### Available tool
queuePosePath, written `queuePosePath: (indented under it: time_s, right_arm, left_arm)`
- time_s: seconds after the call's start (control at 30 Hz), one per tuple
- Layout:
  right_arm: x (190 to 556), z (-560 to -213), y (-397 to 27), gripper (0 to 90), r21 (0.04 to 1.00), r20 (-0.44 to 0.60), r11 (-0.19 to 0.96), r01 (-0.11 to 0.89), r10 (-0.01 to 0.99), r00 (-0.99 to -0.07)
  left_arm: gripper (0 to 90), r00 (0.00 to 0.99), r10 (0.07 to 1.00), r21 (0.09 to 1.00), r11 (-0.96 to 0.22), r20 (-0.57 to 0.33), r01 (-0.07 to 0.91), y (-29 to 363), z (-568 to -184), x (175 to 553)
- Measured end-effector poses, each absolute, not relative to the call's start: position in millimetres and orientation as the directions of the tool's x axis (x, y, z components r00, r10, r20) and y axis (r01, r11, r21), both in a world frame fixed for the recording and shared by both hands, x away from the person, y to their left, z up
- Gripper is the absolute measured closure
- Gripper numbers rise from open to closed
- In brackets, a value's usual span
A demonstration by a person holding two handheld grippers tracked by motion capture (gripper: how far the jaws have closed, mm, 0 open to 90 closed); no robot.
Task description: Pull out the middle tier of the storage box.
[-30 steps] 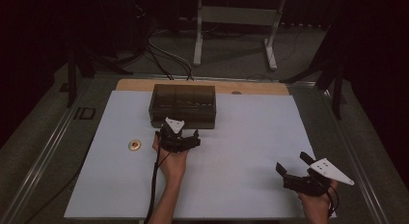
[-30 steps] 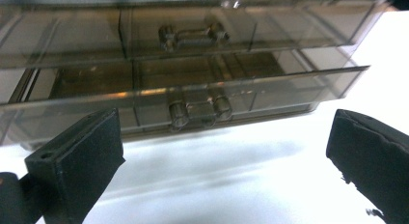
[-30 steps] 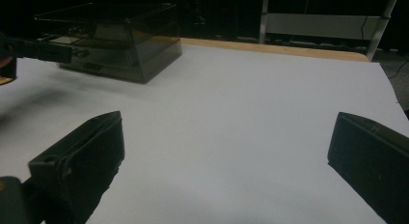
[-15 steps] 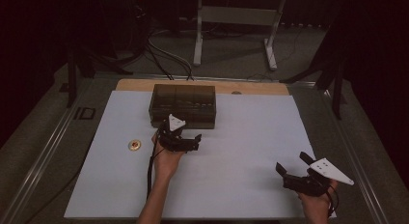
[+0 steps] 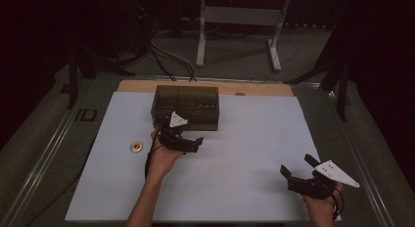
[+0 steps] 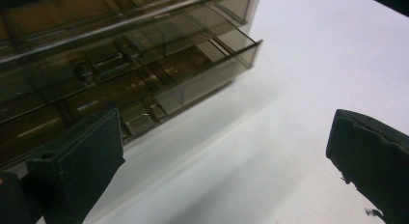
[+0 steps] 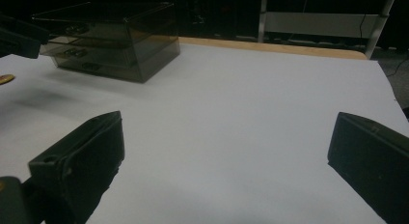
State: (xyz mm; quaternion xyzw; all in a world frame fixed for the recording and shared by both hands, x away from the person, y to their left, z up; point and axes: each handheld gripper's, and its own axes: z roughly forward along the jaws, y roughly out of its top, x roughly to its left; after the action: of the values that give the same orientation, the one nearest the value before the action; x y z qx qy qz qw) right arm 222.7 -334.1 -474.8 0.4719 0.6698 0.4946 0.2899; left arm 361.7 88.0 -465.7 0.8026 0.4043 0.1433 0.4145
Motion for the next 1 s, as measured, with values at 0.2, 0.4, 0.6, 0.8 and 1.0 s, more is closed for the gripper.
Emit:
queuePosePath:
  time_s: [0.2, 0.4, 0.6, 0.8, 1.0]
  right_arm:
    - [223, -475, -334, 0.0, 0.936, 0.078, 0.065, 0.346, 0.920, -0.384]
    - [223, -475, -334, 0.0, 0.936, 0.078, 0.066, 0.347, 0.920, -0.383]
    - [223, -475, -334, 0.0, 0.934, 0.080, 0.064, 0.351, 0.921, -0.381]
    - [223, -475, -334, 0.0, 0.935, 0.080, 0.064, 0.350, 0.921, -0.382]
    - [223, -475, -335, 0.0, 0.935, 0.081, 0.063, 0.350, 0.921, -0.382]
  left_arm:
    - [0.9, 0.695, 0.714, 0.773, -0.391, -0.088, 0.500, 88, -461, 368]
    - [0.9, 0.754, 0.647, 0.774, -0.417, -0.115, 0.477, 90, -459, 376]
    - [0.9, 0.801, 0.594, 0.785, -0.458, -0.079, 0.417, 91, -459, 380]
    - [0.9, 0.817, 0.576, 0.783, -0.497, -0.026, 0.375, 94, -460, 386]
    - [0.9, 0.812, 0.583, 0.761, -0.527, 0.000, 0.378, 101, -461, 393]
